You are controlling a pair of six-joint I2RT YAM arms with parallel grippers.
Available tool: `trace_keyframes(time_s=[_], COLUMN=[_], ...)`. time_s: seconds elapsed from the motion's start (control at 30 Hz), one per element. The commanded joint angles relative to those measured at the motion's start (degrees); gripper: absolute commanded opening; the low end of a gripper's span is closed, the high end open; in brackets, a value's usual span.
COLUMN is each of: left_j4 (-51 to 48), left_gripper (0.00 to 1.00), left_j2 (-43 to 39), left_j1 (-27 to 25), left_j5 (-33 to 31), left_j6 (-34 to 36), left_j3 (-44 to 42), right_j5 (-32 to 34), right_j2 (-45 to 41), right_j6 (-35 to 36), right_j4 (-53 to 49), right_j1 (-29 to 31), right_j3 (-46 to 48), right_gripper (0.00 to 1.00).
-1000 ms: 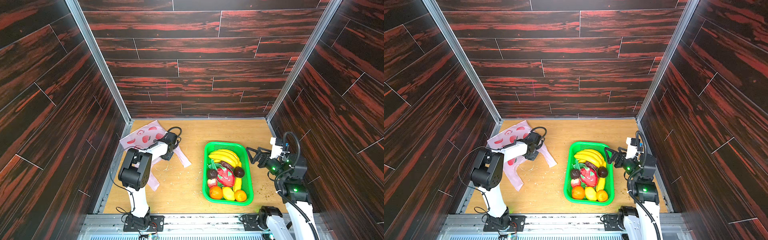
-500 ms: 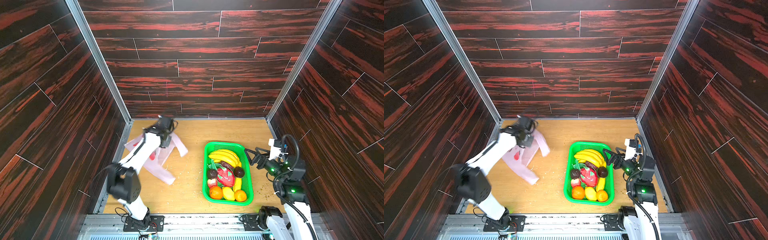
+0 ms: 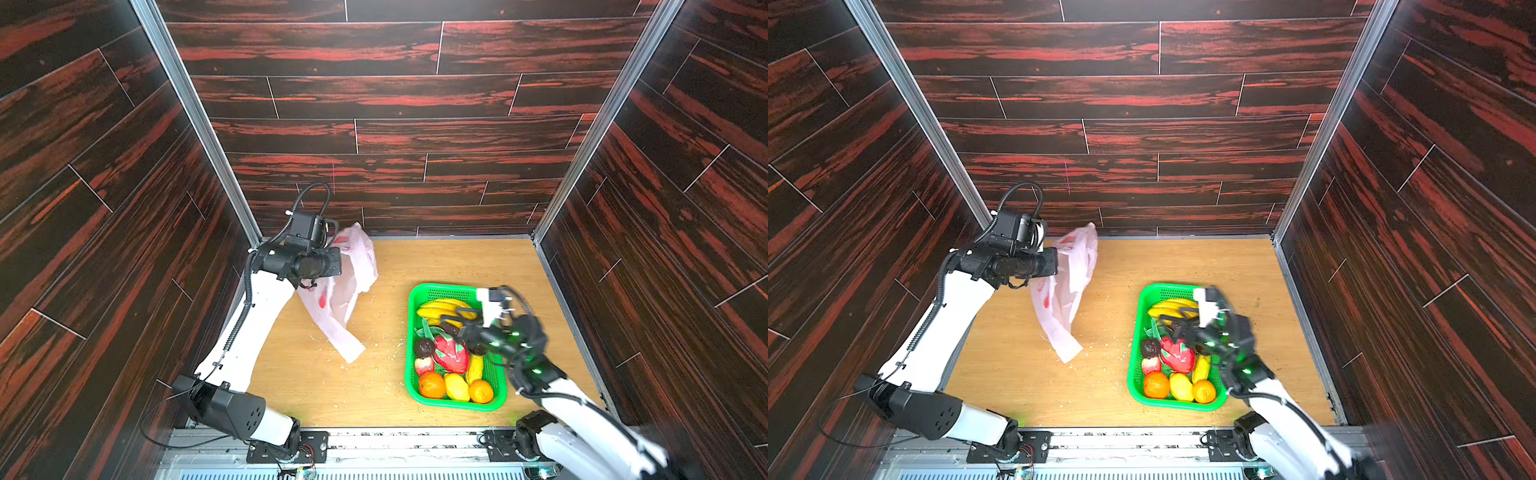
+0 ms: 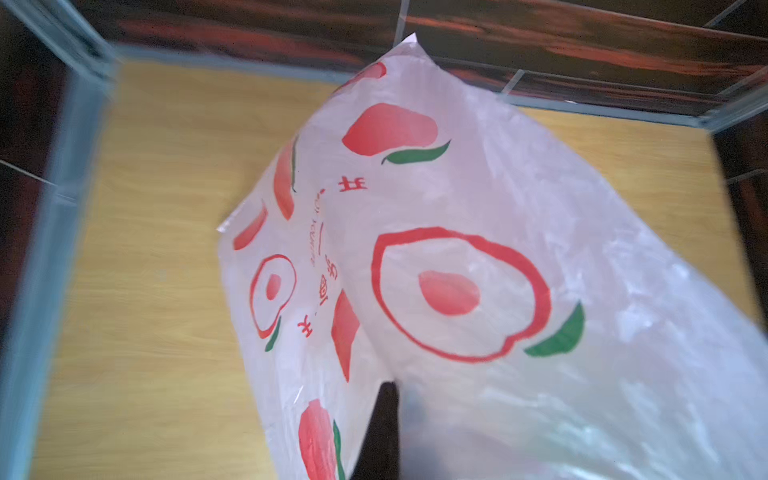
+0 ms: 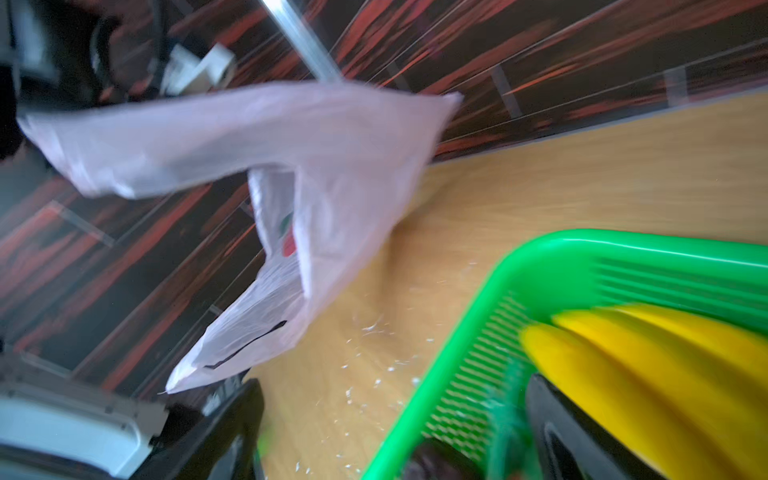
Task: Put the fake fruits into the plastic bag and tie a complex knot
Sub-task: 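Lift the pink bag with the left gripper while the right gripper moves toward it, then grasp the bag's other handle with the right gripper beside the basket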
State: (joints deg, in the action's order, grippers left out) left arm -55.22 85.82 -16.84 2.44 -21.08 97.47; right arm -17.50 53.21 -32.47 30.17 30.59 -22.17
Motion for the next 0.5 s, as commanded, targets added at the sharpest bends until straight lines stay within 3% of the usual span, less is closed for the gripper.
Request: trace_keyframes(time_s=[0.0,0.13,0.47], left_j4=[0.4,1.3,4.9], left_gripper=[0.0,0.0,0.0], left_j2=[0.7,1.1,-0.6], left_j1=[0.0,-0.1,0.0], left_j5=[7.8,9.6,12.3], left_j6=[-5.7,-7.0,-8.6], left_j3=[-0.8,-1.8,-6.6], right_j5=[11.3,15.3,21.0], right_j2=[7.1,18.5,34.1], right_j6=[-0.1,-1.8,-3.0], right_j4=[15.4,26.5,32.0], right_j1=[7.5,14.1,22.1], right_j3=[-1.6,-5.0,-14.8], right_gripper=[0.99,0.99,0.99])
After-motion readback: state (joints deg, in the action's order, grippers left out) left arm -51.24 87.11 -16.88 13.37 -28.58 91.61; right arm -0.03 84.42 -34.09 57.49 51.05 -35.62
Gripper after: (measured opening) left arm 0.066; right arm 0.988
